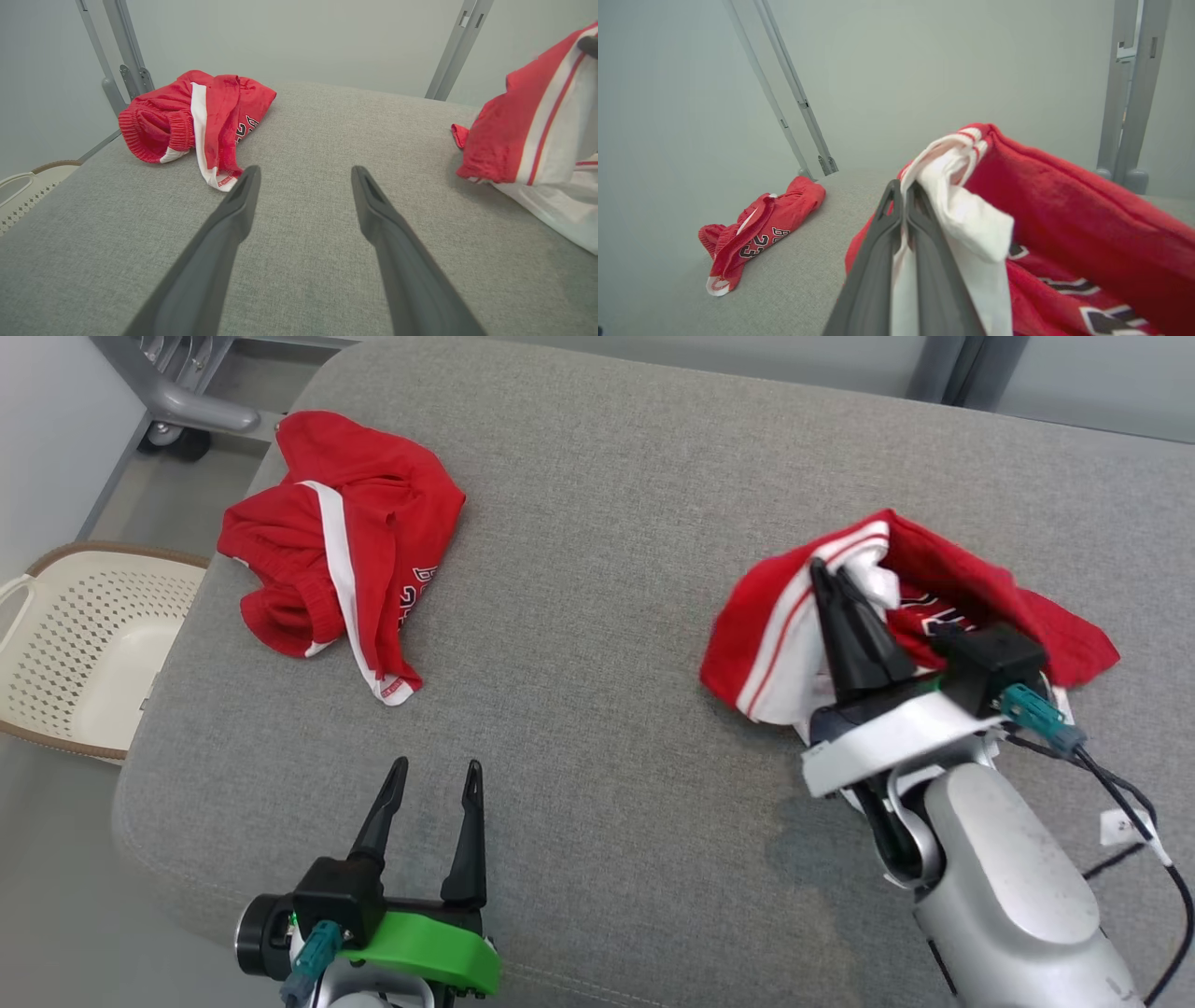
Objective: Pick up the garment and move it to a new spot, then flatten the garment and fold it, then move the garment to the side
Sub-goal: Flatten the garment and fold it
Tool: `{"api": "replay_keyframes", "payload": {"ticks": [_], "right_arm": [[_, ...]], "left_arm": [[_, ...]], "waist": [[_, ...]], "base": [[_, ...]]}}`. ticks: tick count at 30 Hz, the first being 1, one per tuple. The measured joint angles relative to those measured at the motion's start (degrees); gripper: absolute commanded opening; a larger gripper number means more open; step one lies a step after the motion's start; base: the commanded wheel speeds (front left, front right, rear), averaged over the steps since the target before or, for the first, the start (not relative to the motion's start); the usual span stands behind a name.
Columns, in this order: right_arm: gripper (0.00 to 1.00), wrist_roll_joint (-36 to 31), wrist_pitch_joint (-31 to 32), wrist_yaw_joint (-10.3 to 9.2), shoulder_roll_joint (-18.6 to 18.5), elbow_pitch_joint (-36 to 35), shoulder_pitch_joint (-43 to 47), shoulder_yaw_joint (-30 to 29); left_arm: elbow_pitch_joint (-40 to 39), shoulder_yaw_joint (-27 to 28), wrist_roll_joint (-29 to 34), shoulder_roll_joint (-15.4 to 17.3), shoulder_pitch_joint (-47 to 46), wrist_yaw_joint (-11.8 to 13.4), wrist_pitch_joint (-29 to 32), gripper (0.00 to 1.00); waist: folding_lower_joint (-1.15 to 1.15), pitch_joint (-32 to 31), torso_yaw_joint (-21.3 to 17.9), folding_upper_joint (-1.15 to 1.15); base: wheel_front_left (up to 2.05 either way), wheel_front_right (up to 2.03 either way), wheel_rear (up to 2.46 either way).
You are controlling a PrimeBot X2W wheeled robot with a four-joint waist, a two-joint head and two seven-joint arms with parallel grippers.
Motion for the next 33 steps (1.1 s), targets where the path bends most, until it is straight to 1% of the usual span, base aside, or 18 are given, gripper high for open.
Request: {"api": "replay_keyframes", "payload": {"ticks": [4, 9, 12, 17, 20, 23, 27, 29, 31, 33], "right_arm": [[0.00, 3.11, 0.00, 0.00, -0.13, -1.18, -4.98, 7.02], [0.00, 5.84, 0.00, 0.00, -0.34, -3.13, -10.38, 10.76], [0.00, 7.06, 0.00, 0.00, -0.08, -4.87, -12.30, 10.77], [0.00, 7.77, 0.00, 0.00, 0.34, -7.35, -13.39, 7.24], [0.00, 7.59, 0.00, 0.00, -0.02, -8.55, -13.15, 5.41], [0.00, 7.57, 0.00, 0.00, -0.63, -10.26, -12.50, 4.77], [0.00, 8.60, 0.00, 0.00, -1.26, -14.27, -11.95, 6.71], [0.00, 10.26, 0.00, -0.01, -1.36, -15.64, -11.93, 7.54], [0.00, 10.59, 0.00, 0.00, -1.74, -16.40, -12.02, 8.13], [0.00, 10.38, 0.00, 0.00, -2.59, -15.71, -12.39, 8.60]], "left_arm": [[0.76, -1.25, -0.03, 0.00, 0.09, -0.70, 0.00, 1.00], [1.27, -2.49, 0.22, -0.01, 0.85, -0.97, 0.00, 1.00], [1.62, -2.57, 0.20, -0.01, 1.76, -1.02, 0.00, 1.00], [2.10, -1.90, 0.14, -0.01, 2.86, -1.16, 0.00, 1.00], [2.01, -1.49, 0.14, -0.01, 3.18, -1.18, 0.00, 1.00], [1.82, -1.35, 0.04, -0.01, 3.49, -1.23, 0.00, 1.00], [1.69, -1.63, -0.24, -0.01, 3.63, -1.27, 0.00, 1.00], [1.69, -1.98, -0.40, -0.01, 3.63, -1.26, 0.00, 1.00], [1.72, -2.32, -0.57, -0.01, 3.61, -1.26, 0.00, 1.00], [1.89, -2.49, -0.74, -0.01, 3.61, -1.23, 0.00, 1.00]], "waist": [[0.00, -0.70, 0.02, 0.00], [0.00, -2.04, 0.56, 0.00], [0.00, -2.99, 0.90, 0.00], [0.00, -4.60, 1.05, 0.00], [0.00, -5.27, 0.63, 0.00], [0.00, -5.60, -0.28, 0.00], [0.00, -5.85, -1.90, 0.00], [0.00, -5.86, -2.23, 0.00], [0.00, -5.90, -2.13, 0.00], [0.00, -5.95, -1.66, 0.00]], "base": [[0.00, 0.00, 0.00], [0.00, 0.00, 0.00], [0.00, 0.00, 0.00], [0.00, 0.00, 0.00], [0.00, 0.00, 0.00], [0.00, 0.00, 0.00], [0.00, 0.00, 0.00], [0.00, 0.00, 0.00], [0.00, 0.00, 0.00], [0.00, 0.00, 0.00]]}}
